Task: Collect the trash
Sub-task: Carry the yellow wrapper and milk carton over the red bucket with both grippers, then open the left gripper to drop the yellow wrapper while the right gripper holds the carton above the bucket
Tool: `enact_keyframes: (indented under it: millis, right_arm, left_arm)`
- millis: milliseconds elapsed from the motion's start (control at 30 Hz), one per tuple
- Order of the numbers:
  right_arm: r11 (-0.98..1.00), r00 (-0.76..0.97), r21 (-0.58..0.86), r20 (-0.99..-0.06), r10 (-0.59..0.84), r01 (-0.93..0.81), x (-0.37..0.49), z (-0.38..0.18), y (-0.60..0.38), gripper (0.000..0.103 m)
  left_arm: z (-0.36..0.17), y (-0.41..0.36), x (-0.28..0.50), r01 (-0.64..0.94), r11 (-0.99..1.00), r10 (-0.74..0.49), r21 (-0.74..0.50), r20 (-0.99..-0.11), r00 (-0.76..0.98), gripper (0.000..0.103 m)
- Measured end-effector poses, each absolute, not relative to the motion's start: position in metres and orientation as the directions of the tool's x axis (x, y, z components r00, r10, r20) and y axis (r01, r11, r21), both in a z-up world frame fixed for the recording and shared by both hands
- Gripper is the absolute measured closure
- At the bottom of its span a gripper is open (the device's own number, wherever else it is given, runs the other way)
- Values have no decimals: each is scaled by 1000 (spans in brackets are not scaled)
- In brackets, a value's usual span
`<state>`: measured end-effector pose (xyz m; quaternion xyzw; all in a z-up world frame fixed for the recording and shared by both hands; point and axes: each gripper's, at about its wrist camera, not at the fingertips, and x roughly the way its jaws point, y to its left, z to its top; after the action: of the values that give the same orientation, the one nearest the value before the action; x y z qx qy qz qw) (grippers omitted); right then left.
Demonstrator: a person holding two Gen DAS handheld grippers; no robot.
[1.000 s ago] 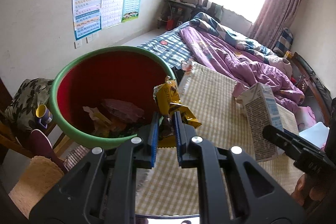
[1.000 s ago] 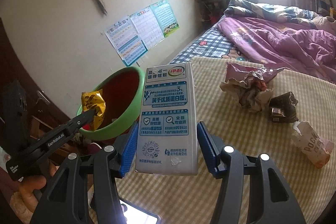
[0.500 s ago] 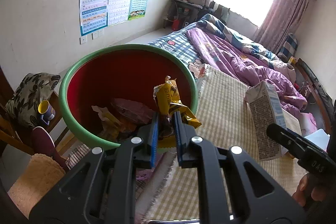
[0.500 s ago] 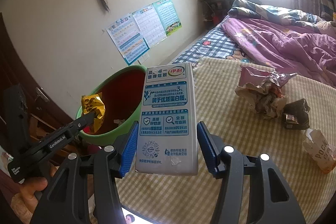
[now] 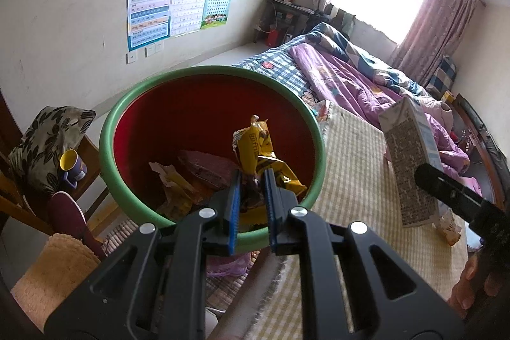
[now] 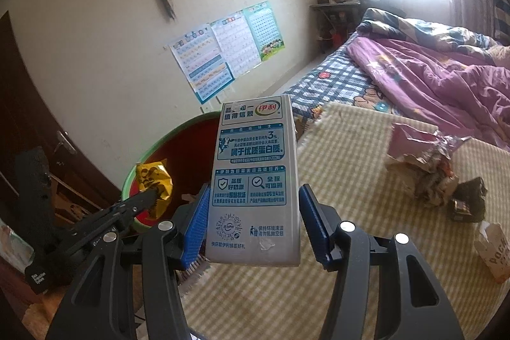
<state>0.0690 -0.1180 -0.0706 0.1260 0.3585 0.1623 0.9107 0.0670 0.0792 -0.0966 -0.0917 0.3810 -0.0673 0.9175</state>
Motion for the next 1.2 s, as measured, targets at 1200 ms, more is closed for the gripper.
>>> enact_keyframes:
  millis: [1200]
  right_arm:
    - [906,656,326,-627,420,-269,114,-80,-37,49]
  left_arm:
    - [-109,114,103,47,977,-184,-210,-704,686,89]
